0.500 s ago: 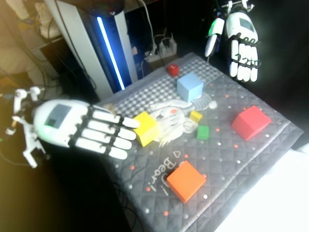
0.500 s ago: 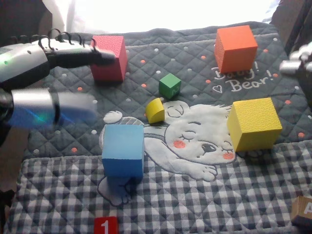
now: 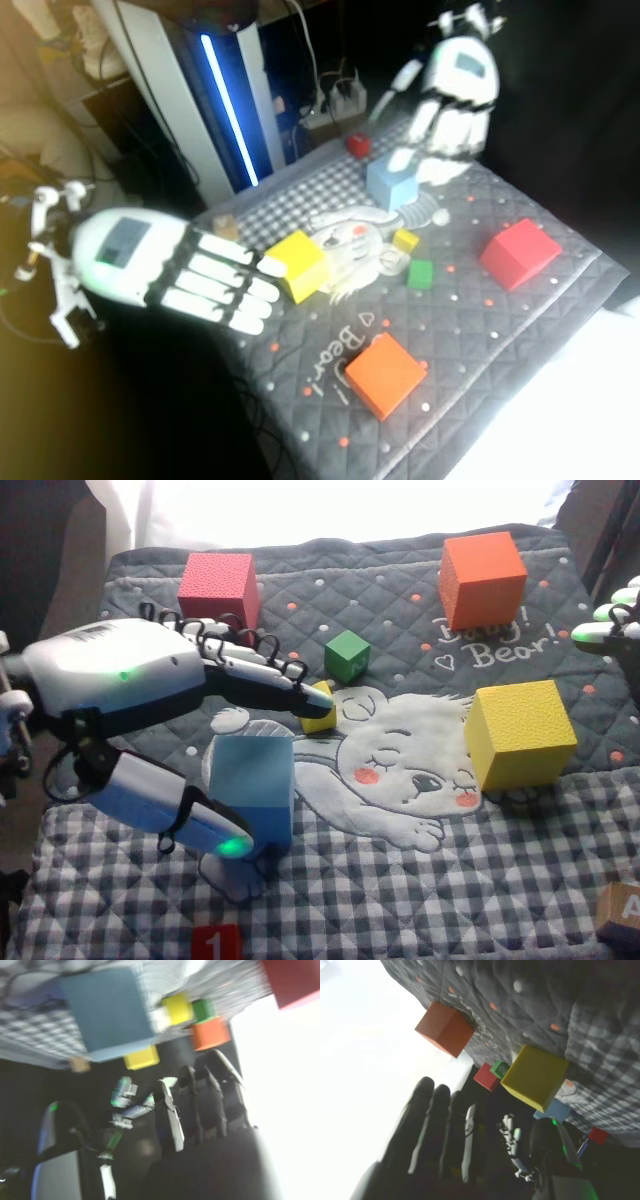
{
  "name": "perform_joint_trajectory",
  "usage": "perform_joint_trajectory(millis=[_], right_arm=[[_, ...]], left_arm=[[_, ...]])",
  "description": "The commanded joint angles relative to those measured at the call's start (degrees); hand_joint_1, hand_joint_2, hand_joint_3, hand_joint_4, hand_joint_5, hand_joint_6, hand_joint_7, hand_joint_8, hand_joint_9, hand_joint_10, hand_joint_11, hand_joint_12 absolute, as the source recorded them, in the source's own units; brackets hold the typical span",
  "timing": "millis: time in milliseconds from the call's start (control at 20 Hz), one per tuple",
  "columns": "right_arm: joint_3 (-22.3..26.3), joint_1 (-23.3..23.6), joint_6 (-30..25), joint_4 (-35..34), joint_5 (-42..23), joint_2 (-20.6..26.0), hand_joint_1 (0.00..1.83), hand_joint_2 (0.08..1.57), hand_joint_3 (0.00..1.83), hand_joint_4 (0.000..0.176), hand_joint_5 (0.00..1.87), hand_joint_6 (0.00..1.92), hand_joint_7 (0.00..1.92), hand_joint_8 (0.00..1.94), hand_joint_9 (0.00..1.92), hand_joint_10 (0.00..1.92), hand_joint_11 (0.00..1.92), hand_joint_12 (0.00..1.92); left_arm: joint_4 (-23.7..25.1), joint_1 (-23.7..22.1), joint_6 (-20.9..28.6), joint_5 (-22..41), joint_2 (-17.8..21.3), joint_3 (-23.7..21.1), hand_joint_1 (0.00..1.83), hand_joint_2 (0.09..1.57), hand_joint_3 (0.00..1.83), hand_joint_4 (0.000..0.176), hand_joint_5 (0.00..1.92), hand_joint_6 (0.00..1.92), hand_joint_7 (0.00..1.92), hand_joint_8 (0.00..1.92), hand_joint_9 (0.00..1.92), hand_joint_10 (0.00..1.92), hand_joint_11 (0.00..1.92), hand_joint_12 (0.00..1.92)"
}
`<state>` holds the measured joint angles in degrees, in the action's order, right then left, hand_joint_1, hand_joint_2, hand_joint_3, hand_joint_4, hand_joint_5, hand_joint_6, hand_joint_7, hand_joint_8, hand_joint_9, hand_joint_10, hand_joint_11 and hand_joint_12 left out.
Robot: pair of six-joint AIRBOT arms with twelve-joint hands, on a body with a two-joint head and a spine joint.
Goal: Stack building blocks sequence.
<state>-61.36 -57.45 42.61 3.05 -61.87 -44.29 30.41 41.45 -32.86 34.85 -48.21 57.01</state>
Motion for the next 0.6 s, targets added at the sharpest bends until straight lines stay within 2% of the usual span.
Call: perform_joint_trajectory(millis=[0,150,250,300,350,450,500,550], right_arm=[[-0.2,0.4,0.0,-1.6,-6.8,0.3,0.75,1.18,0.0,0.055,0.37,0.0,0.38,0.0,0.33,0.0,0.3,0.05],[-0.2,0.5,0.0,-1.6,-6.8,0.3,0.76,1.18,0.0,0.049,0.38,0.01,0.39,0.01,0.35,0.01,0.32,0.05],[-0.2,0.4,0.0,-1.6,-6.8,0.3,0.72,1.19,0.0,0.063,0.37,0.0,0.37,0.0,0.33,0.0,0.29,0.03],[-0.2,0.4,0.0,-1.6,-6.8,0.3,0.71,1.19,0.0,0.064,0.37,0.0,0.37,0.0,0.33,0.0,0.29,0.03],[-0.2,0.4,0.0,-1.6,-6.8,0.3,0.71,1.19,0.0,0.055,0.37,0.0,0.37,0.0,0.33,0.0,0.29,0.03],[-0.2,0.4,0.0,-1.6,-6.8,0.3,0.68,1.19,0.0,0.061,0.37,0.0,0.39,0.0,0.35,0.01,0.31,0.04],[-0.2,0.4,0.0,-1.6,-6.8,0.3,0.68,1.19,0.0,0.054,0.37,0.0,0.39,0.01,0.35,0.01,0.32,0.04],[-0.1,0.4,0.0,-1.6,-6.8,0.3,0.71,1.2,0.0,0.043,0.38,0.0,0.39,0.0,0.36,0.01,0.33,0.04]], left_arm=[[-0.7,-1.0,0.2,3.9,-0.5,0.3,0.69,0.84,0.0,0.176,0.42,0.0,0.33,0.0,0.36,0.0,0.1,1.21],[0.7,-1.2,0.2,1.6,-2.5,1.0,0.75,0.83,0.0,0.176,0.44,0.01,0.34,0.0,0.32,0.0,0.05,1.19],[1.2,-1.1,0.2,-0.1,-3.4,1.4,0.73,0.87,0.0,0.176,0.45,0.0,0.37,0.0,0.35,0.0,0.06,1.26],[1.2,-0.8,0.0,-0.8,-3.7,1.6,0.74,0.87,0.0,0.176,0.46,0.0,0.39,0.0,0.38,0.01,0.08,1.31],[1.2,-0.8,-0.4,-1.5,-3.9,1.7,0.75,0.88,0.0,0.176,0.45,0.0,0.39,0.0,0.4,0.01,0.05,1.36],[0.8,-0.6,-0.9,-2.4,-4.7,2.3,0.86,0.9,0.0,0.176,0.48,0.01,0.43,0.01,0.44,0.02,0.11,1.42],[0.4,-0.4,-0.9,-2.4,-4.9,2.5,0.91,0.92,0.01,0.172,0.48,0.01,0.43,0.01,0.44,0.02,0.13,1.43],[-0.1,-0.3,-1.1,-2.4,-5.2,2.7,1.03,0.96,0.01,0.149,0.56,0.01,0.54,0.02,0.55,0.05,0.17,1.51]])
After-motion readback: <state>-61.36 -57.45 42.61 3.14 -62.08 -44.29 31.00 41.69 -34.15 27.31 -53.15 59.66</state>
